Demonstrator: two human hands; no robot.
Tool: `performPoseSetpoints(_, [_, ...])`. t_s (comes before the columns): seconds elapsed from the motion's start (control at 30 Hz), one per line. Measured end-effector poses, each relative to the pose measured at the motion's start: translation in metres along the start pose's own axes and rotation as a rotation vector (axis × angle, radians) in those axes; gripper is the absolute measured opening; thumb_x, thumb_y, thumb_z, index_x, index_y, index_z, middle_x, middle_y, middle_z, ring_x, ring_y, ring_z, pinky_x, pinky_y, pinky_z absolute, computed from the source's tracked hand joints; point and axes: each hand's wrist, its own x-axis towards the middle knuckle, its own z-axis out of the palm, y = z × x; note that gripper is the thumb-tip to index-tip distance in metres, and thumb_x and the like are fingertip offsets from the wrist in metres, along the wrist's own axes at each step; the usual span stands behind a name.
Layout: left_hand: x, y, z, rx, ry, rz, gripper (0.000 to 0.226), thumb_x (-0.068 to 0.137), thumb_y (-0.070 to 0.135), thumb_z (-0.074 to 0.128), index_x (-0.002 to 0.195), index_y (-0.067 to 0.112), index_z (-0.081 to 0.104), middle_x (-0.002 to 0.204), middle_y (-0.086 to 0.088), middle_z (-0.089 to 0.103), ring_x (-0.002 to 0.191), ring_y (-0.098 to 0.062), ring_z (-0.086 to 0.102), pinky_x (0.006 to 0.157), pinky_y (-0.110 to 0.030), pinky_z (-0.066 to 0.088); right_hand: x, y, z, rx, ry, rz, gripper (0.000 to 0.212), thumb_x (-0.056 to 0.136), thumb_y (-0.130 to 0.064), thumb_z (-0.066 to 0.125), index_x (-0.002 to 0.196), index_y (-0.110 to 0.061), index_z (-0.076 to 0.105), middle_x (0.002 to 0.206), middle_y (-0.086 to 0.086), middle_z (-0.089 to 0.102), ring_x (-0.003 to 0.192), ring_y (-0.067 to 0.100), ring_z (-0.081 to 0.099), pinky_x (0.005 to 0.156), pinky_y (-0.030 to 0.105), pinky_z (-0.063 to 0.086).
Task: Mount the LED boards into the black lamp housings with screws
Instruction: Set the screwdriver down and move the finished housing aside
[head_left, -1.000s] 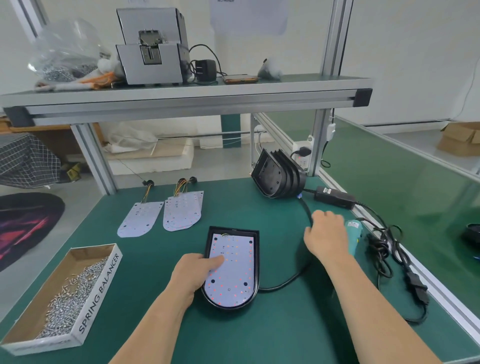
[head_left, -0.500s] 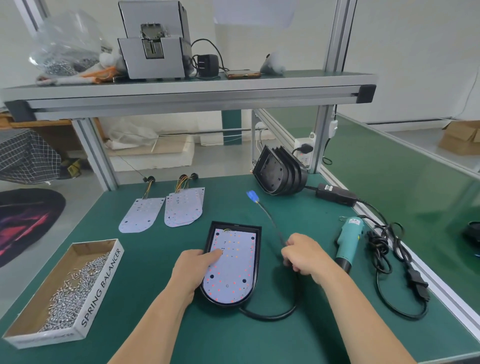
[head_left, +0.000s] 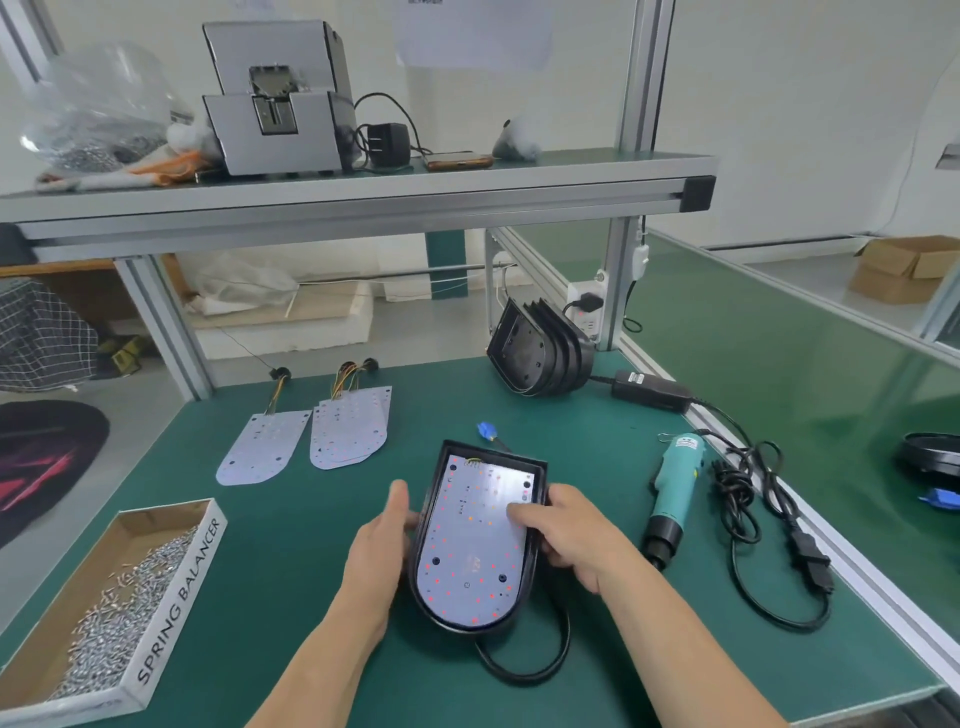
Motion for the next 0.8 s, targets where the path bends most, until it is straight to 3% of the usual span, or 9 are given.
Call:
performPoseSetpoints(0.1, [0.003,-0.007,0.001,0.007,0.083,0.085,0.064,0.104,0.055,0.032,0.073,0.019,0.076,0.044,0.010,0.034,0.044,-0.012,0.034,0.052,-0.031,0.027,-0.001,-0.006,-0.013,0.118,0.091,-0.048,0.013,0.089,-0.008,0.059,0.082,-0.019,0.059,0.077,0.009,0.044,0.046,0.011,0.026,0.042,0.017,0.017])
performPoseSetpoints(0.3, [0.001,-0.016,0.007,0.199,0.168,0.153,0.059,0.101,0.054,0.031,0.062,0.035,0.070,0.044,0.010,0.045,0.060,-0.020,0.048,0.062,-0.032,0.038,0.004,-0.028,-0.063,0.312,0.360,-0.198,0.019,0.091,-0.003,0.060,0.075,-0.013,0.055,0.055,-0.001,0.050,0.036,0.009,0.032,0.035,0.017,0.021])
performPoseSetpoints(0.53, [-0.003,-0.016,0.009,0.229,0.228,0.195,0.053,0.101,0.049,0.035,0.061,0.037,0.068,0.059,0.008,0.053,0.071,-0.021,0.056,0.064,-0.033,0.040,0.009,-0.046,-0.139,0.473,0.580,-0.295,0.031,0.091,0.003,0.053,0.068,-0.017,0.047,0.057,-0.002,0.043,0.034,0.004,0.026,0.033,0.014,0.019])
performPoseSetpoints(0.67, [-0.001,-0.018,0.008,0.242,0.234,0.222,0.054,0.101,0.047,0.039,0.061,0.032,0.071,0.064,0.002,0.061,0.073,-0.023,0.060,0.065,-0.035,0.041,0.014,-0.043,-0.182,0.508,0.693,-0.283,0.030,0.093,0.002,0.053,0.071,-0.016,0.045,0.065,0.005,0.040,0.041,0.009,0.028,0.041,0.017,0.018])
performPoseSetpoints(0.8, [0.002,-0.017,0.009,0.287,0.225,0.242,0.051,0.102,0.042,0.043,0.066,0.025,0.073,0.069,-0.003,0.065,0.074,-0.022,0.060,0.069,-0.037,0.040,0.016,-0.035,-0.223,0.540,0.816,-0.270,0.029,0.094,0.002,0.053,0.073,-0.017,0.046,0.064,0.003,0.042,0.039,0.008,0.029,0.036,0.015,0.019])
